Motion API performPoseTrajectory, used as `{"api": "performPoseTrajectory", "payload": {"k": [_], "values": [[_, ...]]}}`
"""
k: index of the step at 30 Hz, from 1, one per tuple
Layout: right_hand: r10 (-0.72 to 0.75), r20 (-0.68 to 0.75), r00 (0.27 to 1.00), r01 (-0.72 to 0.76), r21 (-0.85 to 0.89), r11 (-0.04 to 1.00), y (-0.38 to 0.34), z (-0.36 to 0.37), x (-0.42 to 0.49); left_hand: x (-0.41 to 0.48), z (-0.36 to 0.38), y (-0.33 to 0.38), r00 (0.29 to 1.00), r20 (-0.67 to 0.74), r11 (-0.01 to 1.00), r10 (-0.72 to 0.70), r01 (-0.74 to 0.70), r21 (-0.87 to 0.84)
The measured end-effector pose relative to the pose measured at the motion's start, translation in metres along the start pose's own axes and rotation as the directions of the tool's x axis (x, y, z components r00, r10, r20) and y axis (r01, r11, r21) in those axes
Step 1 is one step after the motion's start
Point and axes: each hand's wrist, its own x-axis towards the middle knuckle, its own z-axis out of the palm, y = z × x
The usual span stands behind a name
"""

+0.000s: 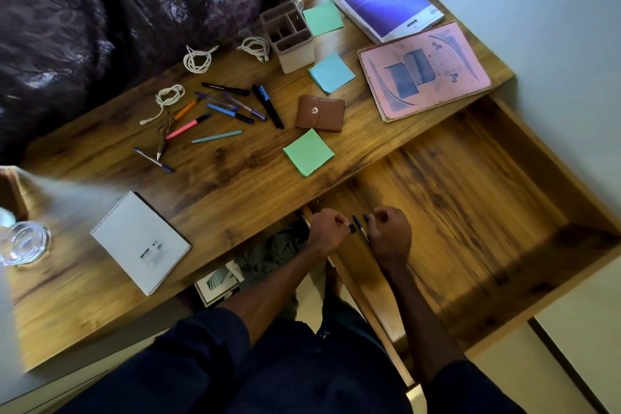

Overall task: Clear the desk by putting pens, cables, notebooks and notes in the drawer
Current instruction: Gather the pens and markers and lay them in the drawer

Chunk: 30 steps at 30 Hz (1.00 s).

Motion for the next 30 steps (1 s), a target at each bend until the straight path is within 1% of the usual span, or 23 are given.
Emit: {"api": "performPoseTrajectory", "payload": {"k": [4,7,11,14,16,18,19,21,22,24,27,30], "values": [[-0.195,-0.038,0.980,0.198,0.081,0.977,-0.048,0.006,0.004,-0.009,-0.041,0.006,0.990,-0.056,0.990,0.133,-0.130,0.047],[-0.271,0.000,0.963,0.269,0.109,0.957,-0.088,0.018,0.012,-0.007,-0.076,0.011,0.975,-0.118,0.981,0.190,-0.183,0.068],[-0.332,0.062,0.941,0.321,0.141,0.937,-0.144,0.039,0.025,0.003,-0.128,0.008,0.957,-0.228,0.983,0.181,-0.168,0.074],[-0.357,0.139,0.924,0.341,0.129,0.931,-0.186,0.061,0.034,0.009,-0.173,-0.007,0.950,-0.280,0.990,0.138,-0.122,0.075],[-0.365,0.232,0.901,0.358,0.075,0.931,-0.208,0.079,0.042,0.014,-0.199,-0.021,0.943,-0.320,0.994,0.094,-0.071,0.083],[-0.372,0.316,0.873,0.391,0.005,0.920,-0.237,0.100,0.048,0.019,-0.229,-0.040,0.932,-0.358,0.999,0.045,-0.033,0.040],[-0.366,0.351,0.862,0.398,-0.021,0.917,-0.252,0.109,0.052,0.023,-0.243,-0.050,0.931,-0.365,1.000,0.005,-0.002,0.011],[-0.366,0.404,0.838,0.430,-0.077,0.899,-0.274,0.128,0.059,0.026,-0.268,-0.068,0.928,-0.366,0.997,-0.066,0.074,0.007],[-0.383,0.418,0.824,0.463,-0.108,0.880,-0.284,0.138,0.062,0.027,-0.279,-0.080,0.915,-0.389,0.993,-0.103,0.117,0.013],[-0.386,0.465,0.797,0.507,-0.166,0.846,-0.304,0.157,0.067,0.025,-0.298,-0.103,0.874,-0.452,0.982,-0.179,0.185,-0.031],[-0.372,0.521,0.768,0.539,-0.212,0.816,-0.326,0.188,0.076,0.024,-0.320,-0.130,0.838,-0.501,0.976,-0.215,0.201,-0.082],[-0.368,0.559,0.743,0.565,-0.231,0.792,-0.335,0.223,0.086,0.027,-0.341,-0.160,0.772,-0.536,0.938,-0.340,0.321,-0.133]]}}
